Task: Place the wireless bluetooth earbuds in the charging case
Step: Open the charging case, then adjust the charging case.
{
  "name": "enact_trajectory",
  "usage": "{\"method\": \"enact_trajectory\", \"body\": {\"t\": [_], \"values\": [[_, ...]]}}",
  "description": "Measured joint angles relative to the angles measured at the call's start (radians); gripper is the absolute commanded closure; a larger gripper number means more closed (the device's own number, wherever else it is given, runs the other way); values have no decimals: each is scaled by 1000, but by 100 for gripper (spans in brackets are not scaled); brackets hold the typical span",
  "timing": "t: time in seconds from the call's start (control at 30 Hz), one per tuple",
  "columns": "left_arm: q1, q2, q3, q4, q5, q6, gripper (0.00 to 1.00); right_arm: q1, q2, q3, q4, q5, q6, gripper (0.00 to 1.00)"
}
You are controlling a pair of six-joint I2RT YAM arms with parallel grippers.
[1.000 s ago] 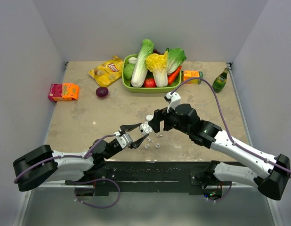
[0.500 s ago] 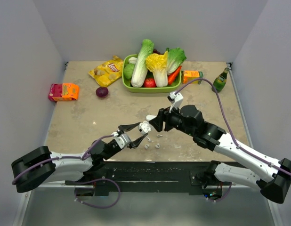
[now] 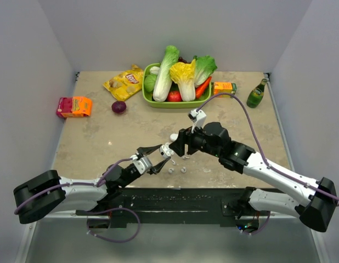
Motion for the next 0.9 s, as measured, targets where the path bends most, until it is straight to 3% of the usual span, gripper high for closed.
{"method": "enact_trajectory", "body": {"t": [0.67,0.9], "values": [[-10,-10,0,0,0,0,100,0,89,0,47,-72,21,53],[-11,-10,-6,1,0,0,100,0,103,0,48,-91,24,68]]}}
